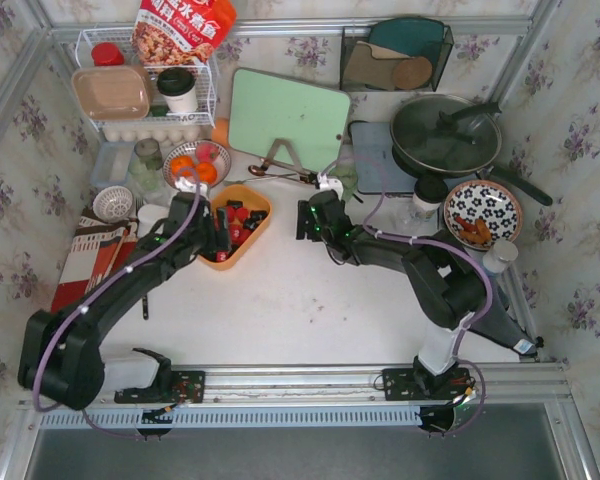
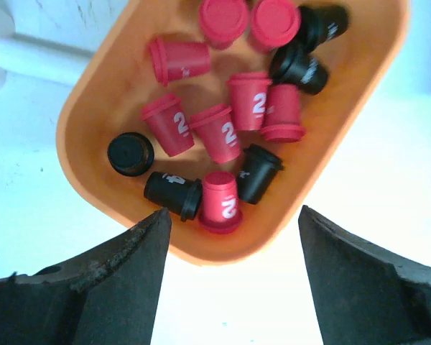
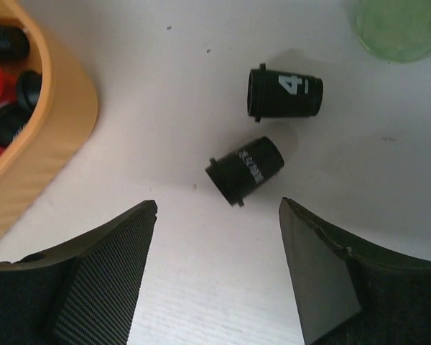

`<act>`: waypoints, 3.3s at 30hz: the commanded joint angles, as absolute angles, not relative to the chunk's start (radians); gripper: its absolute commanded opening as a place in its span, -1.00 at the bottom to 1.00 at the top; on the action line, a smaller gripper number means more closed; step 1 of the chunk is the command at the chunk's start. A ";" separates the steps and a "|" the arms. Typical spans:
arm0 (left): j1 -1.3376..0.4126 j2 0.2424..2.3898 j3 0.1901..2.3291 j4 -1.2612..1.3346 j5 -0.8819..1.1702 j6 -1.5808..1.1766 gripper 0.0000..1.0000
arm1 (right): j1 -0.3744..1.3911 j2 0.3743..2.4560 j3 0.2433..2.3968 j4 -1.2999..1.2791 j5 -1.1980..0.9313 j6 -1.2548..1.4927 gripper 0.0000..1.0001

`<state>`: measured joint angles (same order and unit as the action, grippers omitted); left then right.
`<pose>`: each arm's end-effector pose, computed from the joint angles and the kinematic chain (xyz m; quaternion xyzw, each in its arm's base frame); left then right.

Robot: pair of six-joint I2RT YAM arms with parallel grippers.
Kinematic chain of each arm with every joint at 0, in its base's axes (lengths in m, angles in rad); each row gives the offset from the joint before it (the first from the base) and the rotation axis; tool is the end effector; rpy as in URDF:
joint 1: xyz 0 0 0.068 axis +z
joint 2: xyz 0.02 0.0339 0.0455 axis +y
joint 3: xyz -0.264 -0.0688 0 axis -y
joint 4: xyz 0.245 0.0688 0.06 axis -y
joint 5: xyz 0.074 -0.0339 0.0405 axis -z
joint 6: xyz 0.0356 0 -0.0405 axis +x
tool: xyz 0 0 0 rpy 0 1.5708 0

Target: Mix the coffee capsules in the storage basket

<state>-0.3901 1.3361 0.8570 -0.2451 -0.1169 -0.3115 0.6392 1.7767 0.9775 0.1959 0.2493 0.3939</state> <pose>0.2657 -0.1048 0.2381 0.0118 0.9104 -0.0909 0.4034 0.3079 0.2179 0.1766 -0.0501 0.8789 0.1322 0.4556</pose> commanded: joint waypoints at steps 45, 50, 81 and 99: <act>-0.379 0.653 0.962 -0.664 -0.063 -0.074 0.85 | 0.653 1.885 1.145 0.040 0.366 0.504 -0.47; -0.372 0.648 0.962 -0.664 -0.060 -0.077 0.84 | 0.743 1.827 1.202 0.054 0.429 0.388 -0.48; -0.351 0.657 0.954 -0.660 -0.051 -0.080 0.85 | 0.964 1.974 1.384 0.235 0.230 0.183 0.34; -0.344 0.663 0.954 -0.659 -0.028 -0.083 0.85 | 0.745 1.932 1.274 0.189 0.441 0.302 0.40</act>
